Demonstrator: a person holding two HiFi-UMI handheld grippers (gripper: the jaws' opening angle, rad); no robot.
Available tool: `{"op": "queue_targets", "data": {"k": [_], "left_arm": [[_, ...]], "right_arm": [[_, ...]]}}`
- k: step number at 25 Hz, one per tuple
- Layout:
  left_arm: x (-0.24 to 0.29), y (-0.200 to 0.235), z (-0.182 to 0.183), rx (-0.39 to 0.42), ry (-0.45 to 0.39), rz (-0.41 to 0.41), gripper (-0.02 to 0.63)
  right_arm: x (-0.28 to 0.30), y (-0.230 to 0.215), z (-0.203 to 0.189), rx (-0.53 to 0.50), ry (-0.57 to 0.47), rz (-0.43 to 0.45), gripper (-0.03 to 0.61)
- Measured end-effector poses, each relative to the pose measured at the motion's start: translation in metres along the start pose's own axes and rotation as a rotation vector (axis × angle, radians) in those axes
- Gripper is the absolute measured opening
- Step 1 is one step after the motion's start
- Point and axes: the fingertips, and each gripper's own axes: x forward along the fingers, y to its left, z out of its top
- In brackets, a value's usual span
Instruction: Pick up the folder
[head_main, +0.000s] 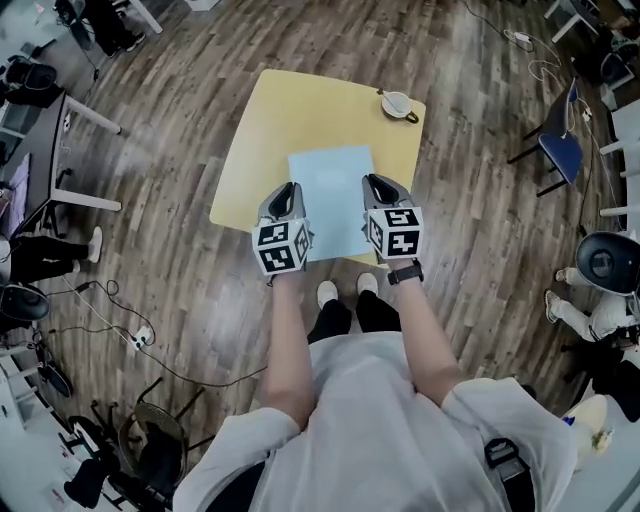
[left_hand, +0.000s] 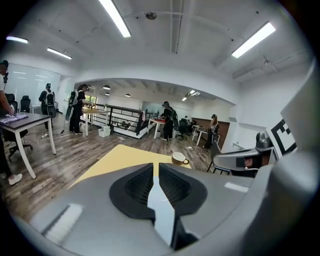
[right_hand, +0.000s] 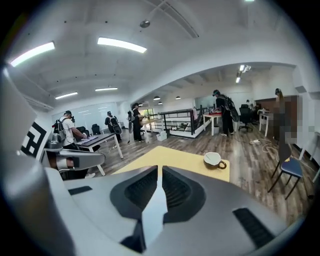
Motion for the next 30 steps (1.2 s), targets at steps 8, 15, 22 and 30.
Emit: {"op": "queue_targets", "data": {"k": [8,15,22,30], "left_arm": [[0.037,0.020,-0.047,-0.112,0.078,0.008,0.095],[0.057,0.030,-0.092,-0.130,0.199,0.029,0.198],[0.065,0.046,-0.119,-0.209,0.252,0.042,0.265],[0.074,0.044,-0.160,-0.306,0.325,0.000,0.440]], "right_arm": [[0.037,-0.027,-0.050,0.046,0.116,0.021,0.037],[0.059,-0.042,-0.096,0.116,0.195,0.073,0.189],[0.078,-0.043,-0.127,0.186,0.251,0.100,0.247],[0.083,-0.054,-0.168,0.258,0.327,0.090,0.301]]}}
